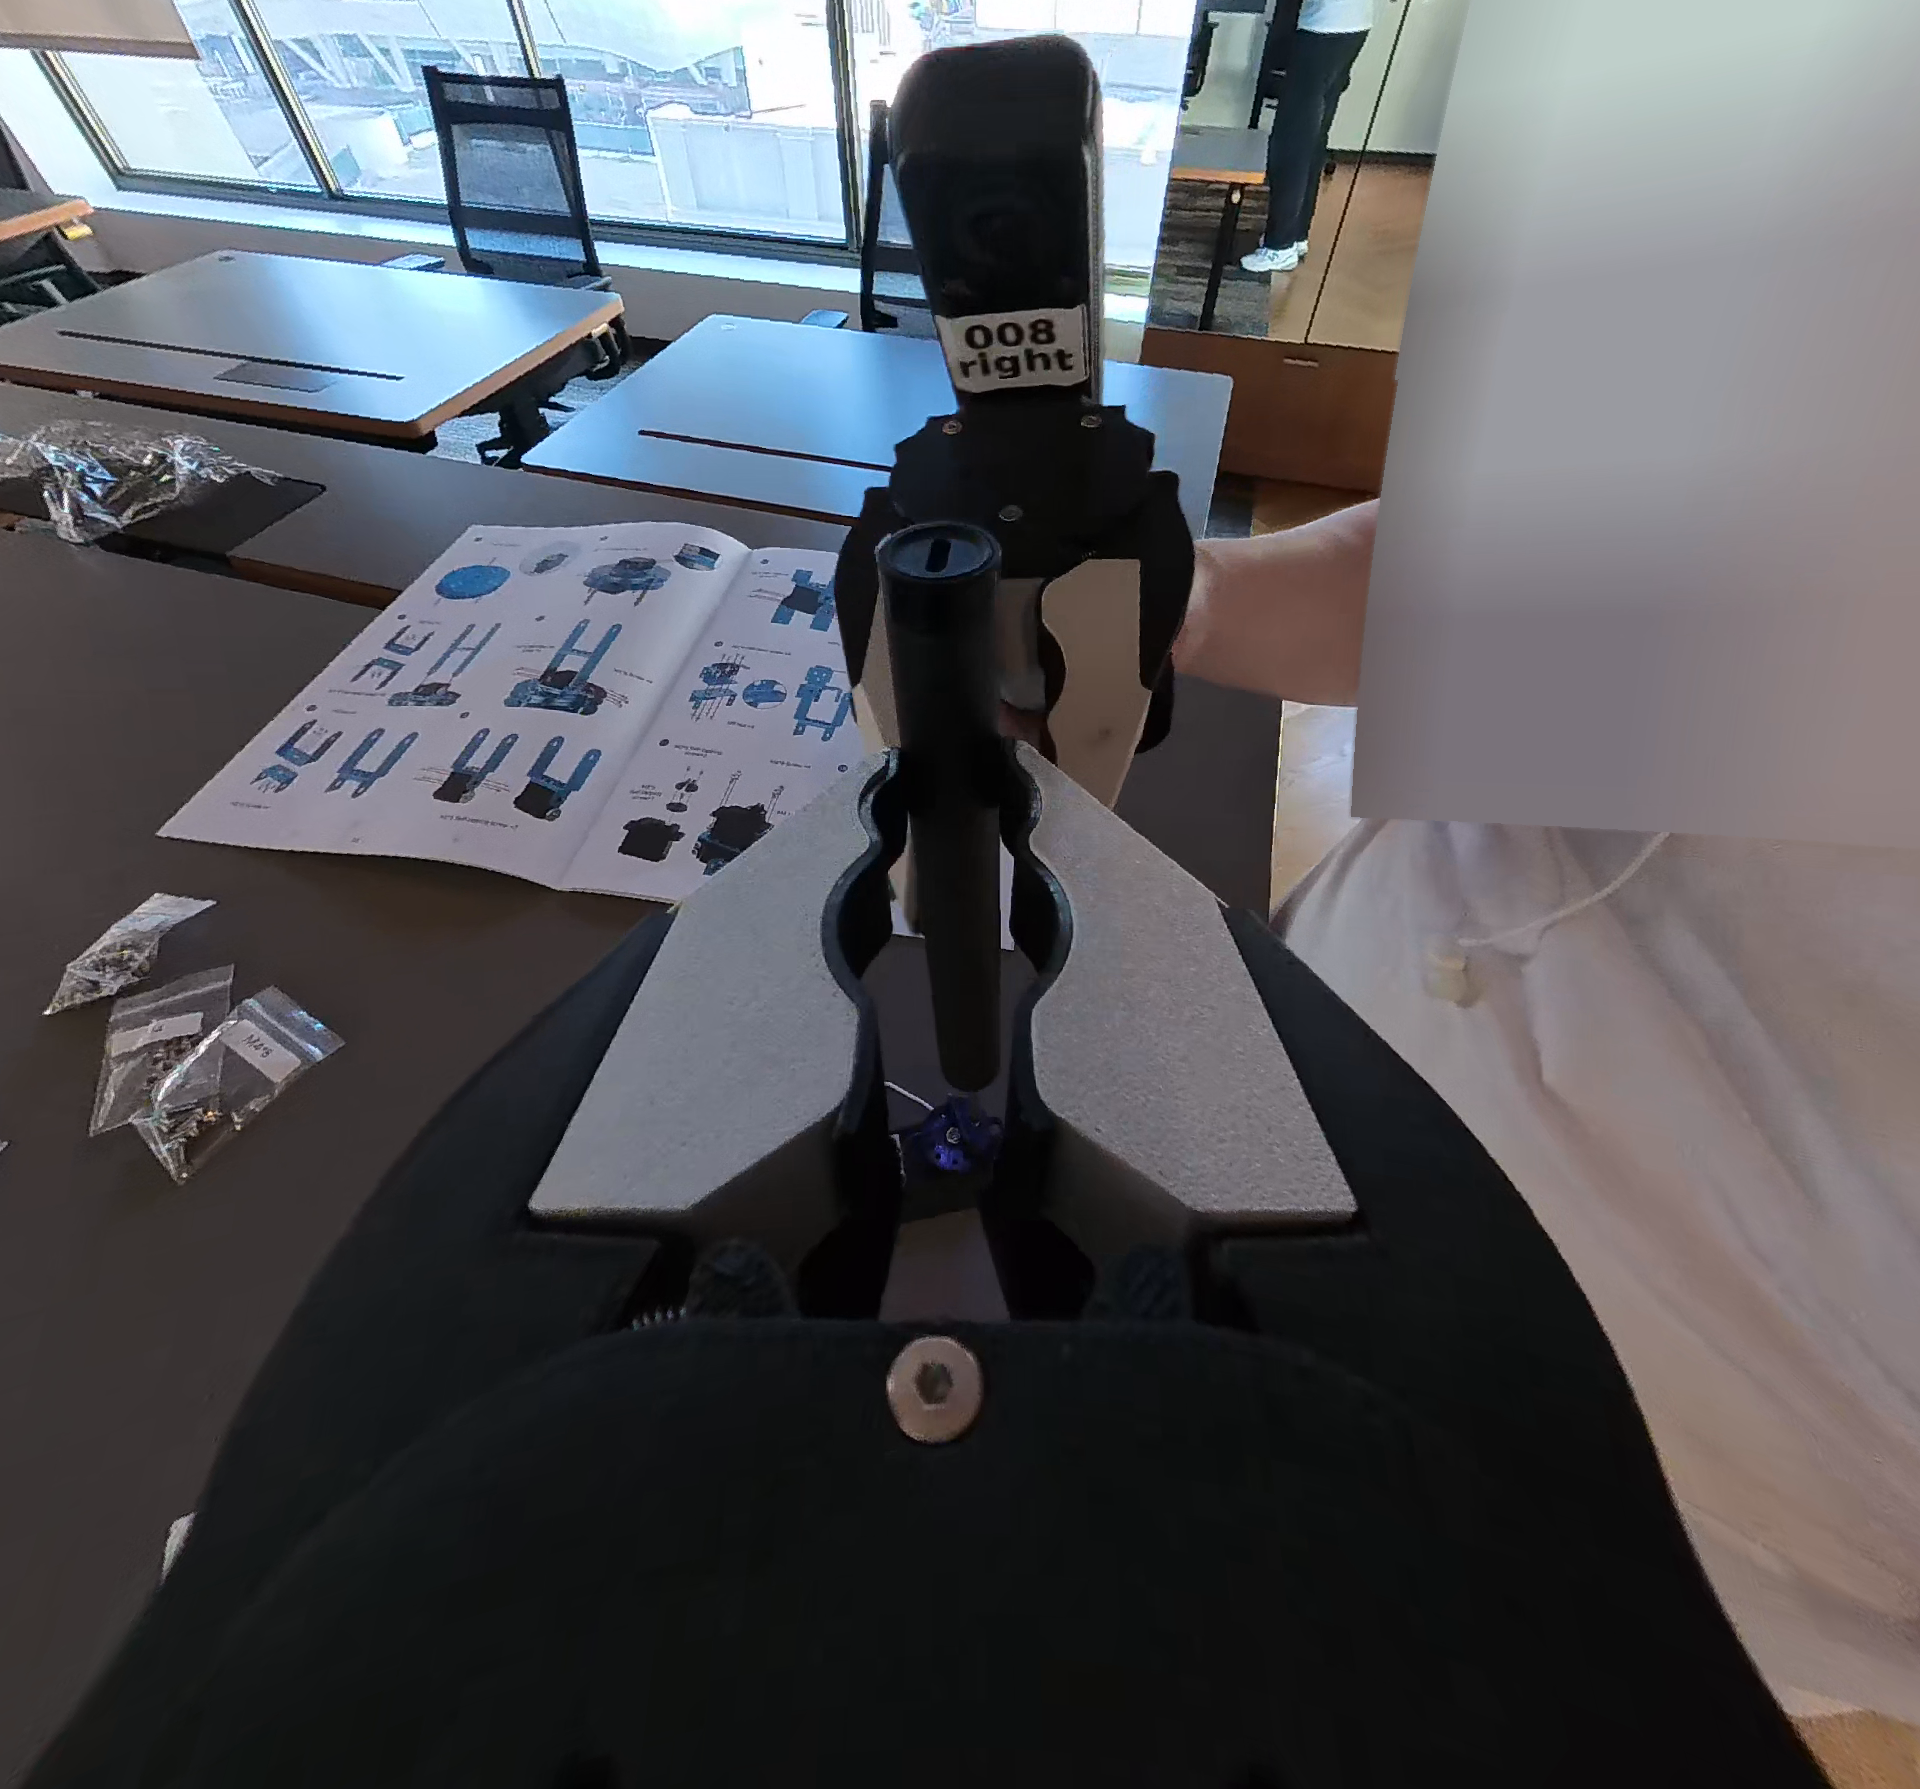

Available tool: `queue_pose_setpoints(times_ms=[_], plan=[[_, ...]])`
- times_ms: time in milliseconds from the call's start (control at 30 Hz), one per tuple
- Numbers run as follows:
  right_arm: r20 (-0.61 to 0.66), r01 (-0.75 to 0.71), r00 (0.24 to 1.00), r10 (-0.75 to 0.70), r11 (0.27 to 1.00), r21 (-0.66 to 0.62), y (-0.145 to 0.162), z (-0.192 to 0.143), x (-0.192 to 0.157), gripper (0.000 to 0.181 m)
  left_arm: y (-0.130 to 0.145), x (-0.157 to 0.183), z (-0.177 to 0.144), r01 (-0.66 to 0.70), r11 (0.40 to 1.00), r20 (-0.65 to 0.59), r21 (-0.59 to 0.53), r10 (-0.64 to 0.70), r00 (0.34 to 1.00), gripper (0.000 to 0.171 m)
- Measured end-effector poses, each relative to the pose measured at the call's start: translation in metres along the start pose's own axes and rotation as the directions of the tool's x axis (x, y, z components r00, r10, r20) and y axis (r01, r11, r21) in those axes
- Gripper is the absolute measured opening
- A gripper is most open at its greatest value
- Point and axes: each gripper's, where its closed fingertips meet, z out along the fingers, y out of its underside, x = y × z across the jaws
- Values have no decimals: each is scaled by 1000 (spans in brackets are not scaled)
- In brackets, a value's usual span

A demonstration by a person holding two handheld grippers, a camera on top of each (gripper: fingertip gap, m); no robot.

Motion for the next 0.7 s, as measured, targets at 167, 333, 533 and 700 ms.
queue_pose_setpoints(times_ms=[167, 333, 533, 700], plan=[[20, -29, 999, 29, 999, 25, -3, 4, 3, 19, 0, 0, 0, -1, 1000, 1, -4, 1, 1000, 15], [-14, -9, 1000, 10, 999, 37, -6, 5, 4, 16, 1, 0, 0, -7, 1000, 12, -4, 7, 1000, 15], [-55, 32, 998, -30, 999, 23, -5, 4, 5, 15, 1, 0, 0, -5, 1000, 4, 10, 5, 1000, 15], [-67, 43, 997, -42, 999, 12, -5, 5, 5, 15, 1, 0, -1, -10, 1000, 6, 6, 10, 1000, 15]])
